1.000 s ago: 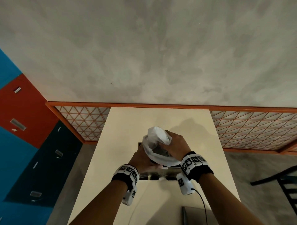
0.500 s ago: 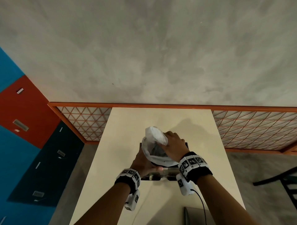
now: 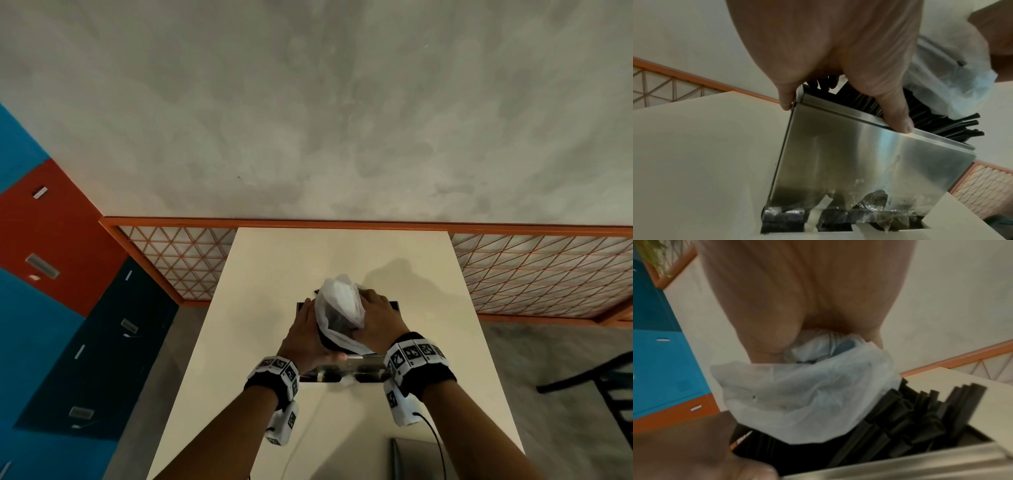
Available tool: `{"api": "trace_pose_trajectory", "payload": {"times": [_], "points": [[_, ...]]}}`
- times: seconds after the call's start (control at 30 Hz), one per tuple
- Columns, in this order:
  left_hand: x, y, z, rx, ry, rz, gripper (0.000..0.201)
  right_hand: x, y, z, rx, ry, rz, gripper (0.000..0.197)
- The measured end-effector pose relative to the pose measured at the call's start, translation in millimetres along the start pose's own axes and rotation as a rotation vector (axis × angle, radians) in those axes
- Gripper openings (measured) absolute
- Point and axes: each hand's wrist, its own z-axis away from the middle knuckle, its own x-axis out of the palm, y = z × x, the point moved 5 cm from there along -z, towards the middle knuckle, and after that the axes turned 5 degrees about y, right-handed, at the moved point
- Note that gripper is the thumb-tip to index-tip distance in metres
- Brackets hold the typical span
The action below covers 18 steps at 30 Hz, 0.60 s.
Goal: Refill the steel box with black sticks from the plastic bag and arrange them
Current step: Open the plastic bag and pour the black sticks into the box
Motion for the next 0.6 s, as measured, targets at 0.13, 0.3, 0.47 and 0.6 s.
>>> {"api": "trace_pose_trajectory", "payload": {"times": [0.13,0.3,0.47,0.6], "points": [[1,5,-1,0.002,-0.016,-0.038,0.118,-3,0,-1,-0.057,0.001,0.081,0.069],[1,-3,0,-0.101,0.011,0.032,0.132,-12,-12,-2,-0.106,0.021,-0.051,0.051],[3,-3,-3,-0.053,-0.042,0.009,0.13,-31,-11,-1,-0.023,0.092,-0.018,0.024],[1,4,-3,-0.028,-0.061,-0.155,0.129,-28,-6,5,0.0,0.036,-0.056,0.038]]}}
